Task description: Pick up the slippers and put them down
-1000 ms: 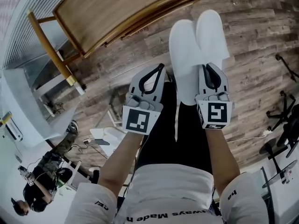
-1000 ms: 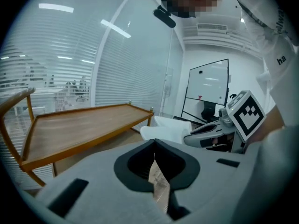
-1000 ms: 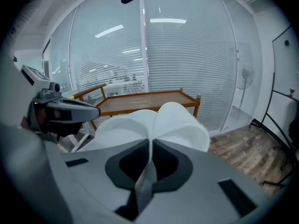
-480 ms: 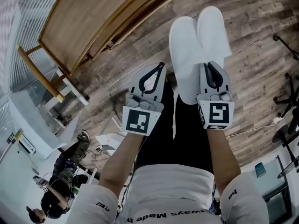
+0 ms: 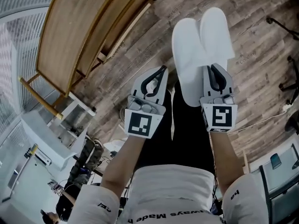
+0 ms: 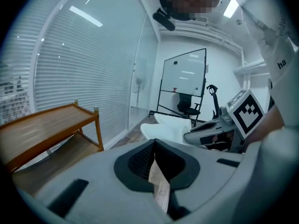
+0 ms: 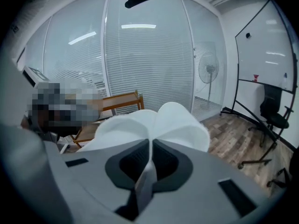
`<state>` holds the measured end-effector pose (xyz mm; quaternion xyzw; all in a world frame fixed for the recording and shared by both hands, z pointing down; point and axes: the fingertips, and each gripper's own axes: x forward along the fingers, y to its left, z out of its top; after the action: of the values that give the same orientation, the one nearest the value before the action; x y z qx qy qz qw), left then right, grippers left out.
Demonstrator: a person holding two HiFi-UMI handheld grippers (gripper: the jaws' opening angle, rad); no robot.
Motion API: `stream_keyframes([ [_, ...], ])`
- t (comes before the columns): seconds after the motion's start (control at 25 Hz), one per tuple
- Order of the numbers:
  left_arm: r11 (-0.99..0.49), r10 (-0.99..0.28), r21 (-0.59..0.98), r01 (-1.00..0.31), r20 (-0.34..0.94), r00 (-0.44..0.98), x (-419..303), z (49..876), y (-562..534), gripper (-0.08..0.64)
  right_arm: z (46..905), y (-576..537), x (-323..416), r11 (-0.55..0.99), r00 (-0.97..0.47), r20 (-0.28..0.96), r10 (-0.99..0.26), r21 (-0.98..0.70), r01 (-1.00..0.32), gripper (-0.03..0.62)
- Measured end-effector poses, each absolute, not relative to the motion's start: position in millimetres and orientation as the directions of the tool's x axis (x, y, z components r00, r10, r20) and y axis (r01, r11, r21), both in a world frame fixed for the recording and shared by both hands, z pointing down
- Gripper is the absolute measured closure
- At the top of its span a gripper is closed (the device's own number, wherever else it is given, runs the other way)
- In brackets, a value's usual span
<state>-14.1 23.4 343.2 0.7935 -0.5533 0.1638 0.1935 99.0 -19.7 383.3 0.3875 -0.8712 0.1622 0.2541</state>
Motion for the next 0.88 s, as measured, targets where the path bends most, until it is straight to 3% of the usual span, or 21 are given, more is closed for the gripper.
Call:
stream_keyframes([
  [0.44,-0.44,-0.744,0.12,-0.89,0.507,0.435,84.6,349.1,-27.3,0.548,390.6,-50.5,207.0,0.527,-0.487,0.573,-0.66,-0.109,-0.843,0.569],
  [0.88,-0.533,-0.688,0.107,-0.839,0.521,0.504,127.2,359.1,-51.4,0.548,400.0,-66.7,253.7,0.443,-0.414,0.583,-0.699,-0.102,-0.891,0.569],
])
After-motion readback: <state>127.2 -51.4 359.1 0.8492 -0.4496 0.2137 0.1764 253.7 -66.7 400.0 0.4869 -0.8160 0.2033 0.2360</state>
